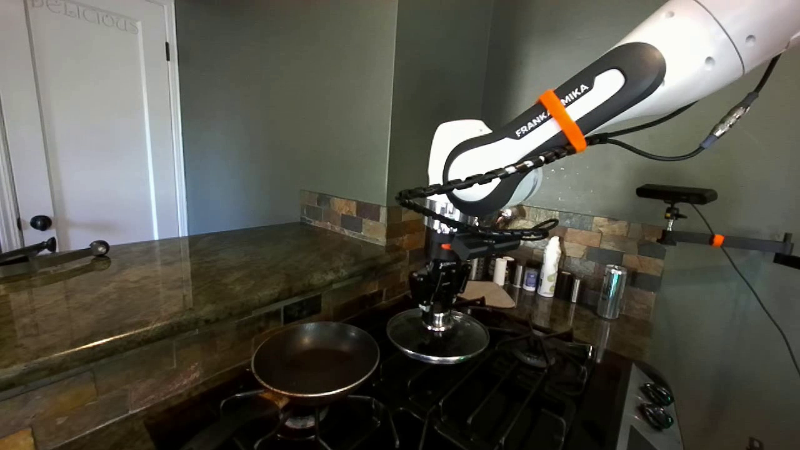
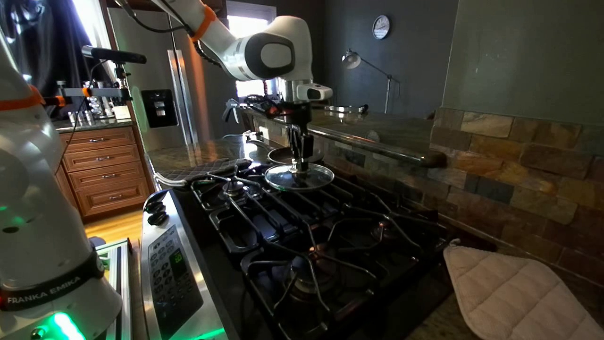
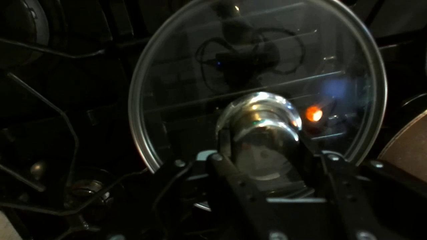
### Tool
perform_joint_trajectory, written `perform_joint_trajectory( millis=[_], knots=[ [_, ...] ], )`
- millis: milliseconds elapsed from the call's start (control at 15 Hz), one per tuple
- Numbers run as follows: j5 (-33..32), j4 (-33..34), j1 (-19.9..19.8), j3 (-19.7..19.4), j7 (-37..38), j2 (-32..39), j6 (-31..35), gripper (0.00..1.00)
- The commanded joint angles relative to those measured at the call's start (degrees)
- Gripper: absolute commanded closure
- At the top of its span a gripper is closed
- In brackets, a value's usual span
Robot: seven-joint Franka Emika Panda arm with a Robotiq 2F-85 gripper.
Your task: Pick up the lid from the pot and put it on the stove
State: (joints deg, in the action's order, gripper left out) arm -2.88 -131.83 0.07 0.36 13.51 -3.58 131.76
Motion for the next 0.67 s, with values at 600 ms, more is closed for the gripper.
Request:
perform_joint_trajectory(
  millis=[600],
  knots=[
    [1.72,-6.07,-0.84,-0.64,-0.01,-0.99,9.52,0.77]
  ],
)
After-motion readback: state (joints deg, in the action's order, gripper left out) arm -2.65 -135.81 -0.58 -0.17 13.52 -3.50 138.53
